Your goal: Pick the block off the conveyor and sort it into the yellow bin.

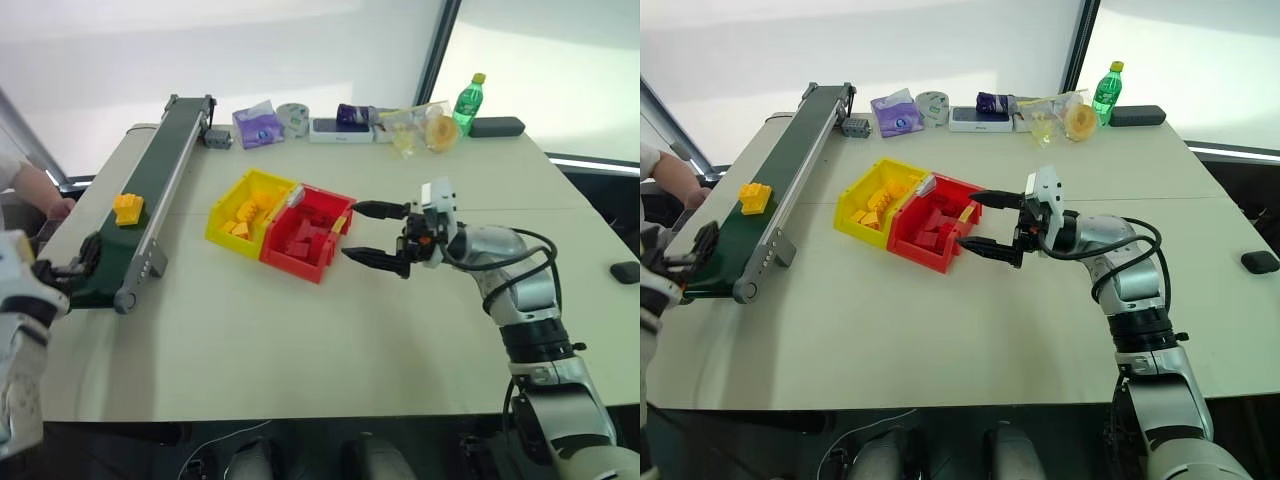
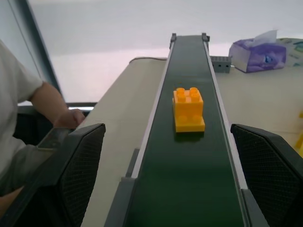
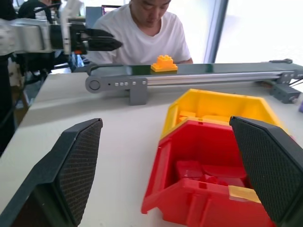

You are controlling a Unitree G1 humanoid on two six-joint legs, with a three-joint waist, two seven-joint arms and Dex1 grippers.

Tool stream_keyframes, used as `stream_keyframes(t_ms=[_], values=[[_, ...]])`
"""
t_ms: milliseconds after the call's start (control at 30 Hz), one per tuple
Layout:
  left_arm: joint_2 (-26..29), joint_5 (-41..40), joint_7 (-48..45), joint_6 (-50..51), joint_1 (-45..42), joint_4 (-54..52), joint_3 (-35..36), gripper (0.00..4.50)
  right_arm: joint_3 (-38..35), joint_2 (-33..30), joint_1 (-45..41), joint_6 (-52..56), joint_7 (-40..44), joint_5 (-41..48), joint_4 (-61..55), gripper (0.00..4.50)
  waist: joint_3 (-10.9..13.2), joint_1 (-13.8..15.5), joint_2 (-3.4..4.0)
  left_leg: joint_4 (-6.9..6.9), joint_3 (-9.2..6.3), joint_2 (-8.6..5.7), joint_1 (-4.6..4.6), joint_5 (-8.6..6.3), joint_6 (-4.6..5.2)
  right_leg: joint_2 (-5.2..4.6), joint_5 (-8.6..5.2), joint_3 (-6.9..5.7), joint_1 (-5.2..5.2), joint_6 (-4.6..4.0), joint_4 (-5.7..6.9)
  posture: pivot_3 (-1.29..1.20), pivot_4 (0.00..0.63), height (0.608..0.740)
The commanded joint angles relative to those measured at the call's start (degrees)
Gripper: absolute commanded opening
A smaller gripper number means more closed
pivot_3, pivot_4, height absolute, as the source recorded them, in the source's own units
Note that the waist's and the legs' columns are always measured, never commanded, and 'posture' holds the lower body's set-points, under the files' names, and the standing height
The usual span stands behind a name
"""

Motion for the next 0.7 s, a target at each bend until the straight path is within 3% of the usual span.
stream_keyframes(t_ms=[33, 400, 500, 633, 700], values=[[3.13, 1.19, -1.86, 3.81, -2.62, 3.49, -3.54, 4.47, -0.39, 0.27, -0.69, -0.29, -0.29, 0.10, -2.02, 4.50, 0.00, -0.07, 0.00, -0.01, 0.03, -0.01, 0.00, 0.00, 0.00, -0.02, 0.00, 0.01, -0.02, 0.00, 0.00, 0.00, 0.150, 0.740], [3.35, 4.01, -2.97, 4.08, -9.38, 12.10, -7.32, 4.47, -0.74, -0.80, 1.39, 0.21, -1.43, -0.19, -4.71, 4.50, 0.00, -0.28, 0.00, -0.04, 0.06, 0.00, -0.01, 0.00, -0.01, -0.02, 0.00, 0.01, -0.07, 0.00, 0.00, 0.00, 0.150, 0.740], [2.69, 3.13, -4.15, 5.07, -9.22, 12.42, -7.41, 3.63, -1.02, -0.91, 1.21, -0.96, -1.66, -0.87, -3.37, 4.50, 0.00, -0.28, 0.00, -0.04, 0.06, 0.00, -0.01, 0.00, -0.01, -0.01, 0.00, 0.01, -0.07, 0.00, 0.00, 0.00, 0.150, 0.740], [1.77, 3.56, -3.43, 5.15, -9.02, 11.46, -6.19, 1.44, -1.26, -0.94, 0.92, -2.50, -1.55, -1.51, -1.67, 4.50, 0.00, -0.27, 0.00, -0.03, 0.06, 0.00, -0.01, 0.00, -0.01, -0.01, 0.00, 0.01, -0.07, 0.00, 0.00, 0.00, 0.150, 0.740], [1.95, 4.02, -3.38, 4.36, -8.89, 11.04, -5.78, 1.32, -1.23, -0.78, 0.87, -3.32, -1.47, -1.81, -0.98, 4.50, 0.00, -0.20, 0.00, -0.01, 0.06, 0.00, -0.01, 0.00, -0.01, -0.02, 0.00, 0.02, -0.06, 0.00, 0.00, 0.00, 0.150, 0.740]])
